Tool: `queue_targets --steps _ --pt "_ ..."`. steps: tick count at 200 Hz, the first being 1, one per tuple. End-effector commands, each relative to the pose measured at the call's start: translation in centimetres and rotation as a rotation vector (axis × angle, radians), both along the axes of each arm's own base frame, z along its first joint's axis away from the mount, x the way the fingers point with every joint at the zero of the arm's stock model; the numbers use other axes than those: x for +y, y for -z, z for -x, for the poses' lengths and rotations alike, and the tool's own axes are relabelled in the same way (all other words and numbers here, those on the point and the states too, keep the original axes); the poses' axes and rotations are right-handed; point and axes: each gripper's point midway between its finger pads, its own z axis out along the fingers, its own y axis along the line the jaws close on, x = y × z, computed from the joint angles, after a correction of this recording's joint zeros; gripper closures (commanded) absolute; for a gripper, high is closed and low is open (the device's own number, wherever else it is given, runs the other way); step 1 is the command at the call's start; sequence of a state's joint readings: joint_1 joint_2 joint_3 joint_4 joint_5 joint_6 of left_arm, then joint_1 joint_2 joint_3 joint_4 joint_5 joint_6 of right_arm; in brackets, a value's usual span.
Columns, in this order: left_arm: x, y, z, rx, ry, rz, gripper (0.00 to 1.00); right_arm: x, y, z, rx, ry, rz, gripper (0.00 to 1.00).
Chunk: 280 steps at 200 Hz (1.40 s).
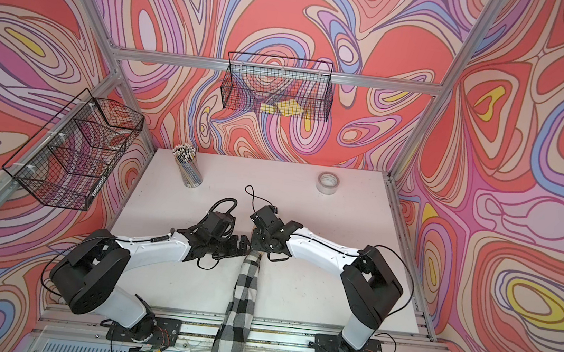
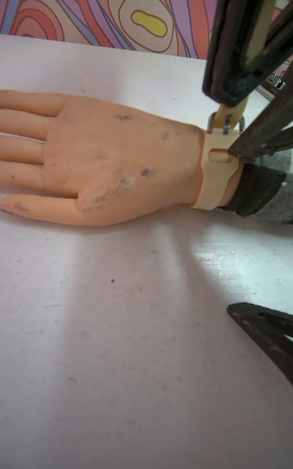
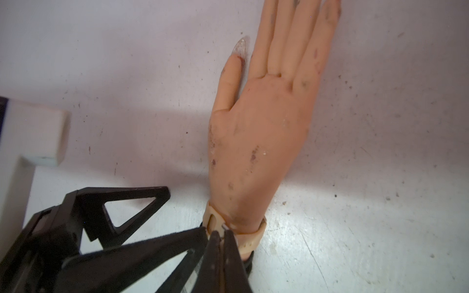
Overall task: Take off the watch
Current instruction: Untie the watch from the hand.
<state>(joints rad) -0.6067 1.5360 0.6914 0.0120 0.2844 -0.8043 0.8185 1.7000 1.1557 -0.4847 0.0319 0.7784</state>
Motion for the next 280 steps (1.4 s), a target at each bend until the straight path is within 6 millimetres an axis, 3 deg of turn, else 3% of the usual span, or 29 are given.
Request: queue_targets --steps 1,171,280 --pt "-0.1 0.4 -0.4 0.015 -0.01 -0.004 0.09 0.0 0.3 -0.3 -0.007 0.013 -0.012 1.0" --pt "-1.0 -2.2 -2.0 -0.035 -0.016 0.025 0.09 0.0 0.3 -0.1 -0.002 0.011 -0.019 1.0" --pt "0.1 0.3 -0.7 0.009 -0.02 -0.016 0.1 -0.2 0.3 -0.1 -0.005 0.016 -0.013 1.0"
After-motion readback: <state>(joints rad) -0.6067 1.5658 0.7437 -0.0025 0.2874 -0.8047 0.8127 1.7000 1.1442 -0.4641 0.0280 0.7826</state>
